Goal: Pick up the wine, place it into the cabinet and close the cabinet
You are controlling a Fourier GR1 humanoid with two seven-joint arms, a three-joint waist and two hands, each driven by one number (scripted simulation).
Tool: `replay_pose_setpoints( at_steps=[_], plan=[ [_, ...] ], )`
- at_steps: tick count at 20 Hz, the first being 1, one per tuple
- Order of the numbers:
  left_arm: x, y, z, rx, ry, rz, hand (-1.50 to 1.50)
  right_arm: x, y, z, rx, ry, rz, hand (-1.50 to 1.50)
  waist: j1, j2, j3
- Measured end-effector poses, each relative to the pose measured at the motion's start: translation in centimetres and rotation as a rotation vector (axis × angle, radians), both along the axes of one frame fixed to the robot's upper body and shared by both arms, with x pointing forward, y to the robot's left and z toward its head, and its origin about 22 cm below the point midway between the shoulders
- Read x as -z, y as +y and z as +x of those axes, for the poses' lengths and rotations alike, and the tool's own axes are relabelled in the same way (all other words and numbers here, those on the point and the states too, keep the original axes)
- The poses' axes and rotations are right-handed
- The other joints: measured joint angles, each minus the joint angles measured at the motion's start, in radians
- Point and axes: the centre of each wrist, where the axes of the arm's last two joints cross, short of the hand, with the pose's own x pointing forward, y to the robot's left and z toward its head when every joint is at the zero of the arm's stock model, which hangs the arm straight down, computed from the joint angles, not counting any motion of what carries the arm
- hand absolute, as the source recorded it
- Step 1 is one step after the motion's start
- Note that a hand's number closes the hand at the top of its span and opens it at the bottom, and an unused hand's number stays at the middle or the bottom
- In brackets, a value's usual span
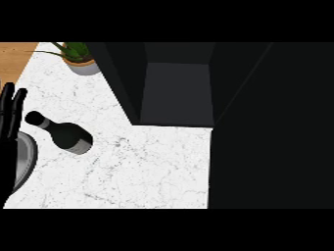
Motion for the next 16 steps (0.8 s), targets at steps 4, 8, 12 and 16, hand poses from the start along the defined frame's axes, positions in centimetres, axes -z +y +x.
replay_pose_setpoints(
  at_steps=[4,8,12,16],
  plan=[
    [-0.2,0.3,2.7,-0.022,0.040,-0.010,-1.50,0.4,-0.1,-0.6,-0.023,0.011,-0.001,-1.50,-0.025,-0.015,0.012],
    [0.2,-0.3,6.0,-0.014,0.140,-0.078,-1.50,0.2,1.1,-2.1,-0.159,0.040,0.008,-1.50,-0.046,-0.019,0.017],
    [-0.9,-1.9,7.5,0.014,0.237,-0.157,-1.50,-0.7,1.8,-4.2,-0.314,0.095,0.013,-1.50,-0.050,-0.024,0.018],
    [-2.6,-4.6,7.6,0.031,0.277,-0.184,-1.50,-2.5,1.4,-6.6,-0.363,0.118,0.022,-1.50,-0.044,-0.027,0.019]
  ],
)
